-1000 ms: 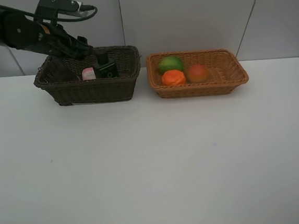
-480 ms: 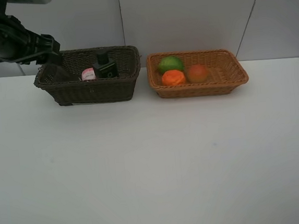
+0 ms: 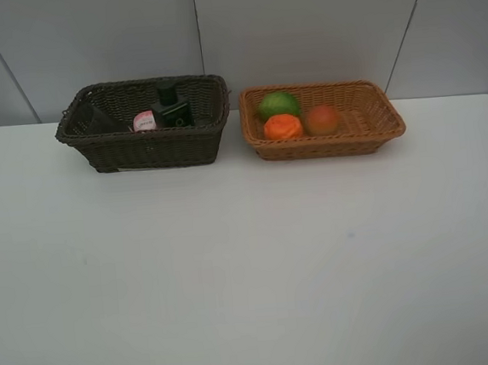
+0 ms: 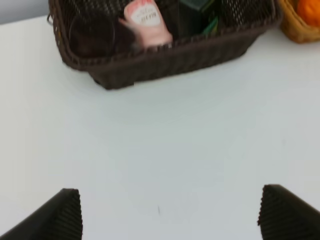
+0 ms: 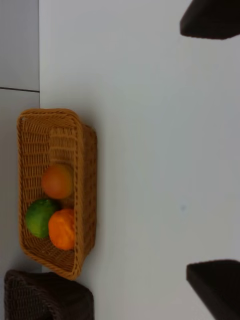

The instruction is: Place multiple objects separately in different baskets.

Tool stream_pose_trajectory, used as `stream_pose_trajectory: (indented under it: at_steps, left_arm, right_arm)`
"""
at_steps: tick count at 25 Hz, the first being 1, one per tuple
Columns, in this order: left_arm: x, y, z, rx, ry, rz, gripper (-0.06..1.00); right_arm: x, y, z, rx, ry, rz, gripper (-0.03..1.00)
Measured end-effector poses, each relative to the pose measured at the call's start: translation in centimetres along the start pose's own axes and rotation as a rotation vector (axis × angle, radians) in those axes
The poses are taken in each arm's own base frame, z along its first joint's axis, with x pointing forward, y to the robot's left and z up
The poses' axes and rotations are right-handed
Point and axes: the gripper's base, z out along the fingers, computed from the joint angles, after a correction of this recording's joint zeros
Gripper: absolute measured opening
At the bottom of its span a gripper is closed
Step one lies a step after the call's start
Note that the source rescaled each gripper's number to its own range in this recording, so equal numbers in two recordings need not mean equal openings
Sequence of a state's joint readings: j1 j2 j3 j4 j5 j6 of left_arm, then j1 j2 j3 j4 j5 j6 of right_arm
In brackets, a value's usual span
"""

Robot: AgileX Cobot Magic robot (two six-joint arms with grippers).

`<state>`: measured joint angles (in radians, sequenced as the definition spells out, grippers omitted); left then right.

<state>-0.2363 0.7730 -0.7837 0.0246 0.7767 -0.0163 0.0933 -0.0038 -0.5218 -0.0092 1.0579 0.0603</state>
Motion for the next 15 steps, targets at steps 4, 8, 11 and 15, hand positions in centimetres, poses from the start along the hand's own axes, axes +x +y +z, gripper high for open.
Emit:
stream_pose_trajectory:
  at_steps: [4,8,11,15]
  left_arm:
    - [3.8,0.1,-3.5,-0.003,0.025,-0.022,0.92]
    - [7.5,0.2,-6.2,-0.005,-0.002,-0.048,0.92]
    - [9.7,0.2,-7.4,-0.003,-0.075,-0.052,0.92]
    - [12.0,0.2,-8.1,-0.001,-0.169,-0.056,0.92]
  right_arm:
    - [0.0,0.0,0.0,0.000,0.000,0.000,0.87]
    - [0.0,0.0,0.0,0.000,0.000,0.000,0.87]
    - [0.0,0.0,0.0,0.000,0.000,0.000,0.87]
    - [0.0,0.0,0.0,0.000,0.000,0.000,0.87]
